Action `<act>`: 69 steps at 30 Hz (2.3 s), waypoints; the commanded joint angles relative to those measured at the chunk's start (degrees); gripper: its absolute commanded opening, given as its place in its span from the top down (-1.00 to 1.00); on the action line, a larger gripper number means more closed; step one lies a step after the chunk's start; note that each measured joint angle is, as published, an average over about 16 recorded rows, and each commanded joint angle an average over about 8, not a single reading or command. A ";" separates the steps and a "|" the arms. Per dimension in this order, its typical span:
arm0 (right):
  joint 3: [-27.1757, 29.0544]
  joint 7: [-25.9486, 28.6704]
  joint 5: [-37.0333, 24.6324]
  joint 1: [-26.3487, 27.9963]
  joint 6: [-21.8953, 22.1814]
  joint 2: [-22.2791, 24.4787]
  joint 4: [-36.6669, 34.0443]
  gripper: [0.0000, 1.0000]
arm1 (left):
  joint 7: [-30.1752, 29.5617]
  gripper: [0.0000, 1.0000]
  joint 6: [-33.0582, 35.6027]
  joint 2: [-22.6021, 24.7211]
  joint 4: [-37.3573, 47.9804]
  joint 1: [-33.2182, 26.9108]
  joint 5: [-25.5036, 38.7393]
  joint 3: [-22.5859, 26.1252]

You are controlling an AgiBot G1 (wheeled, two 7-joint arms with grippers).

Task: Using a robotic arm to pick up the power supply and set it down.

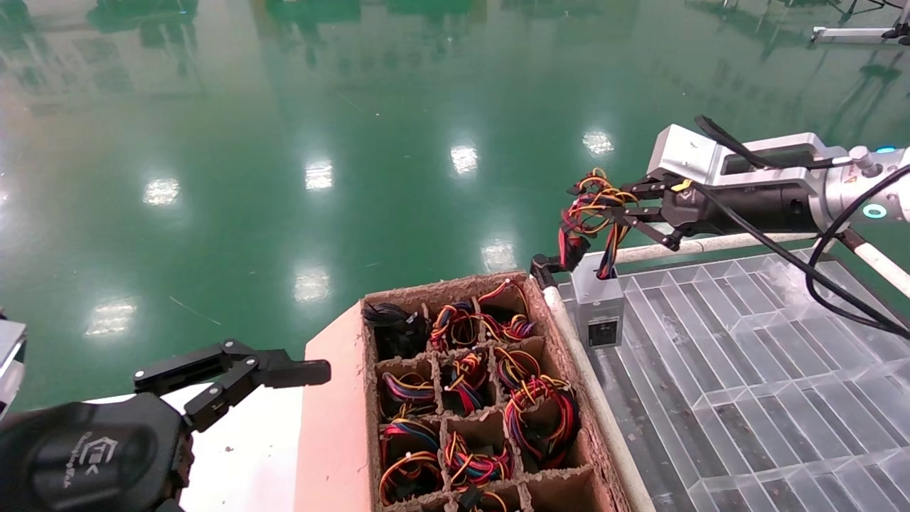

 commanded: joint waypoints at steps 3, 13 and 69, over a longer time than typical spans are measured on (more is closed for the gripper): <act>0.65 -0.75 0.89 -0.82 2.30 -0.15 -1.24 1.00 | 0.01 -1.00 -0.01 -0.01 0.00 0.00 -0.01 0.01; 2.18 -2.16 3.03 -4.21 10.16 -1.22 -2.92 1.00 | 0.03 -1.00 -0.02 -0.02 0.00 -0.01 -0.03 0.05; 6.05 7.26 14.36 -13.16 4.38 4.54 9.61 -1.00 | 0.11 -1.00 -0.06 -0.04 0.12 -0.05 -0.09 0.17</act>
